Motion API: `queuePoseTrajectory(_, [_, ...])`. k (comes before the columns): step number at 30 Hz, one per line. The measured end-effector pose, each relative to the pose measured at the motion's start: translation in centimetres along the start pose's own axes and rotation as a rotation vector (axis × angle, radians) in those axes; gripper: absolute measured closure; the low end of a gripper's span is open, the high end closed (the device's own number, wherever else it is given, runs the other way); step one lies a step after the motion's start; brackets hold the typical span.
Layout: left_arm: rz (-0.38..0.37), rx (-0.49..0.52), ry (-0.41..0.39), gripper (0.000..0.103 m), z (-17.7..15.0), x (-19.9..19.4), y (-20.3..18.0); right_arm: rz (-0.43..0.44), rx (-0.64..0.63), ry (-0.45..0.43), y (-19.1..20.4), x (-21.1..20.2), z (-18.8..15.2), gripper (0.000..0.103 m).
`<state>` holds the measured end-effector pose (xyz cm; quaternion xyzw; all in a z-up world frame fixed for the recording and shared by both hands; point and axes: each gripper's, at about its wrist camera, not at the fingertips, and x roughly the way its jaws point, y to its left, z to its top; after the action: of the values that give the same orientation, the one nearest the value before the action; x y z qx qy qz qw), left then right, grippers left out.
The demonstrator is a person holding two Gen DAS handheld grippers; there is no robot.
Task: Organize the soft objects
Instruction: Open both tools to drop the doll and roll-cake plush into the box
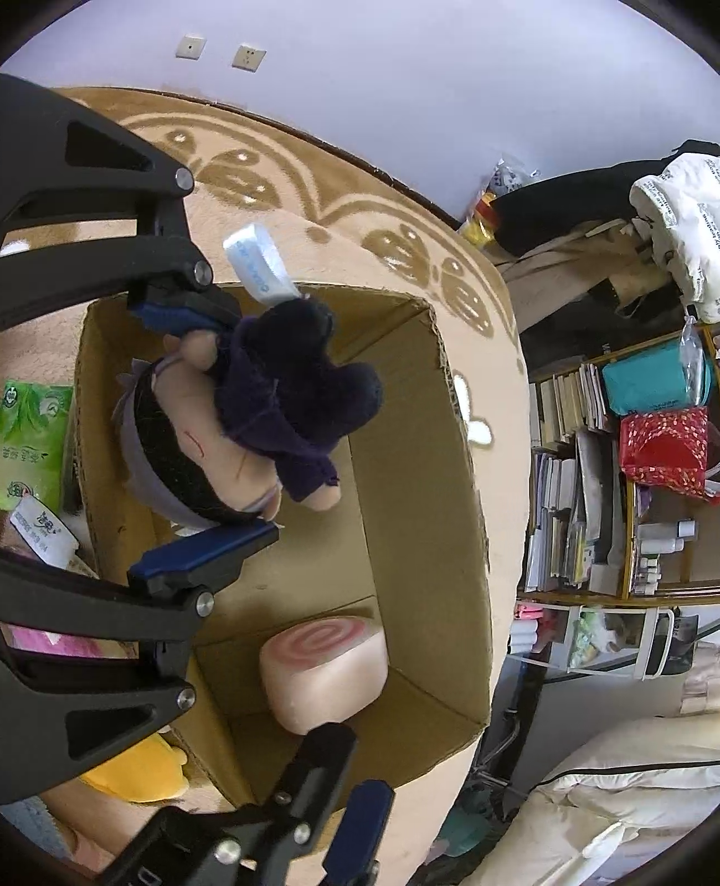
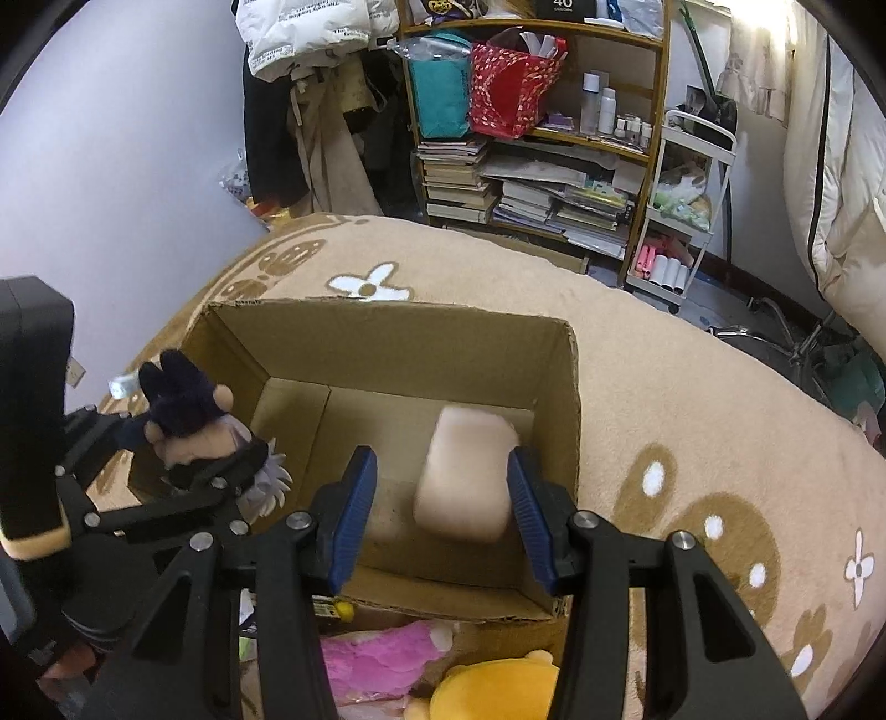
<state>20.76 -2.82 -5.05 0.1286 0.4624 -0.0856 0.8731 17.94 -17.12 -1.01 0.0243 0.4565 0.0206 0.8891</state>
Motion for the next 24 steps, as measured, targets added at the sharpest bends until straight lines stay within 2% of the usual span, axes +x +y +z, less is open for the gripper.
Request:
queuePoseTrajectory(5, [0.023,-0.012,0.012,0.040,0.2,-0.1,0.3,0.006,0.008,0.001,-0.1,-0.4,0.1,0.051])
queuePoseTrajectory(10, [0.008,-0.052,0.006,0.039,0.4,-0.8,1.3,0.006,-0.006,-0.008,-0.3,-1.3,-0.2,0.051])
queuePoseTrajectory(11, [0.007,-0.056,0.001,0.039,0.5,-1.0,1.5,0.006,-0.006,-0.011,-0.3,-1.5,-0.1,0.049])
queuePoseTrajectory(12, [-0.001,-0.062,-0.004,0.038,0.5,-1.3,1.7,0.007,-0.006,-0.015,-0.3,-1.6,-0.1,0.042])
queuePoseTrajectory(14, [-0.008,-0.070,-0.012,0.032,0.7,-1.9,1.9,0.009,-0.005,-0.024,-0.6,-2.1,-0.1,0.035])
queuePoseTrajectory(16, [-0.003,-0.073,-0.033,0.013,0.8,-2.7,2.0,0.003,-0.002,-0.036,-0.7,-2.5,-0.1,0.034])
queuePoseTrajectory(18, [0.011,-0.063,-0.055,0.005,0.9,-3.6,2.0,-0.002,0.001,-0.047,-0.8,-3.0,-0.1,0.026])
queuePoseTrajectory(20, [0.015,-0.060,-0.067,0.003,0.9,-4.6,2.1,0.000,0.011,-0.052,-0.9,-3.6,0.0,0.019])
queuePoseTrajectory(24, [0.012,-0.074,-0.092,0.001,1.0,-6.5,2.9,-0.002,0.045,-0.082,-1.4,-5.0,0.0,0.012])
